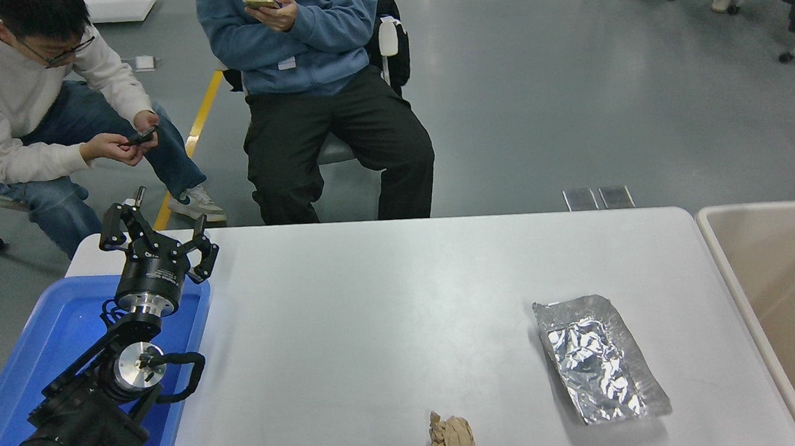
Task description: Dispose of the paper cup in the dustbin
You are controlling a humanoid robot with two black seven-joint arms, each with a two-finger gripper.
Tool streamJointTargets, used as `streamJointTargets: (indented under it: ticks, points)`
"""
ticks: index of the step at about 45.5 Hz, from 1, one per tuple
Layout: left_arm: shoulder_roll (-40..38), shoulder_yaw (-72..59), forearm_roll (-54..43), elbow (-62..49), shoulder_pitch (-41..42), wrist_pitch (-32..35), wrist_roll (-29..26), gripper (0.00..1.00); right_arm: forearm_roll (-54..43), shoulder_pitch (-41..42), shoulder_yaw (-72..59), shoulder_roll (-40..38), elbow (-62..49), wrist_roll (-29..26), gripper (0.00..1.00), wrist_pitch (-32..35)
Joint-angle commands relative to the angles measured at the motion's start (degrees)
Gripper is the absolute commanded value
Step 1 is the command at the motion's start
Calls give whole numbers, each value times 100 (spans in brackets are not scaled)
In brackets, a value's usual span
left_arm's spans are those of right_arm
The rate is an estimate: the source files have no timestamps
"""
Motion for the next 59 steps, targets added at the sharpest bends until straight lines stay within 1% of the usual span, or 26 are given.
streamJointTargets:
  ticks: [1,9,15,23,32,37,42,49,55,59]
  points:
    - [0,0,0,0,0,0,0,100,-33,-301,1448,430,891,479,99,-9]
    - [0,0,0,0,0,0,0,100,-42,-495,1677,1133,847,1200,99,-18]
    - [0,0,0,0,0,0,0,100,-42,-530,1677,1546,785,1271,99,-18]
    - [0,0,0,0,0,0,0,100,-42,-600,1686,1871,785,1429,99,-18]
    - [0,0,0,0,0,0,0,100,-51,-820,1686,2118,759,2052,99,-26]
    - [0,0,0,0,0,0,0,100,-86,-794,1563,2205,592,2079,99,-35]
    - [0,0,0,0,0,0,0,100,-183,-504,1361,2477,-171,2079,99,-35]
    - [0,0,0,0,0,0,0,100,-174,-91,623,2847,-1139,2070,99,-26]
    - [0,0,0,0,0,-9,0,100,-165,6,-185,2891,-1149,2079,99,44]
    - [0,0,0,0,0,0,0,100,-112,-38,-292,2909,-1034,2097,100,44]
